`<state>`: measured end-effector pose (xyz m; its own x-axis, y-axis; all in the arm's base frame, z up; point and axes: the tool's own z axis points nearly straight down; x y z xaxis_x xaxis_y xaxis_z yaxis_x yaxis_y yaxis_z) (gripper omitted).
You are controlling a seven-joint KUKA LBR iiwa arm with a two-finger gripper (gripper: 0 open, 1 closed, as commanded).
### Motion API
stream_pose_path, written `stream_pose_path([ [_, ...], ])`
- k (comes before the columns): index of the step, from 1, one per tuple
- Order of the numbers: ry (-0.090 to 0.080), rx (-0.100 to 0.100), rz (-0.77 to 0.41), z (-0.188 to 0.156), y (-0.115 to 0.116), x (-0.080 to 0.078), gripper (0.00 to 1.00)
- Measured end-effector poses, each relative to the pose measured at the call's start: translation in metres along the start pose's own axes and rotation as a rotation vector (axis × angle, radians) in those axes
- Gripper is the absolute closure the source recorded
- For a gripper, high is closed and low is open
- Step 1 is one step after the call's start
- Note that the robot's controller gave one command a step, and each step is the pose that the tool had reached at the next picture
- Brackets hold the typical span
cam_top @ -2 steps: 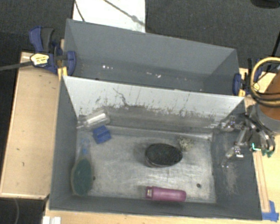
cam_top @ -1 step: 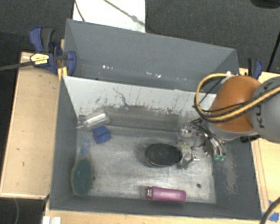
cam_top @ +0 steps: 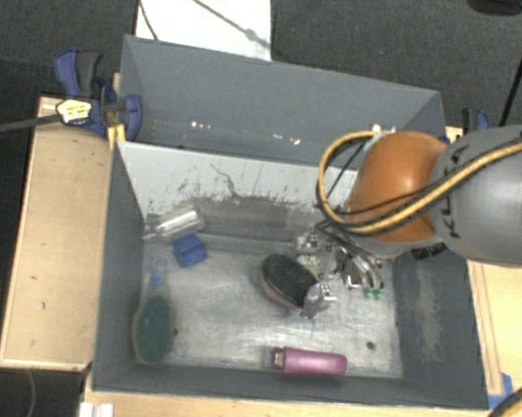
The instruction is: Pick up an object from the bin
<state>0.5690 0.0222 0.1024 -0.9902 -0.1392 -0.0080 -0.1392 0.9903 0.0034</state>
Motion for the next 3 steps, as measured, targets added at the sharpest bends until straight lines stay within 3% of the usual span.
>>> stream_pose_path([
  [1,0.0,0.004,0.09,0.002,-0.015,-0.012,0.0],
  [2,0.003,0.004,-0.01,0.03,-0.011,-0.017,0.0],
  [3,0.002,0.005,0.042,0.029,0.008,-0.013,0.0],
])
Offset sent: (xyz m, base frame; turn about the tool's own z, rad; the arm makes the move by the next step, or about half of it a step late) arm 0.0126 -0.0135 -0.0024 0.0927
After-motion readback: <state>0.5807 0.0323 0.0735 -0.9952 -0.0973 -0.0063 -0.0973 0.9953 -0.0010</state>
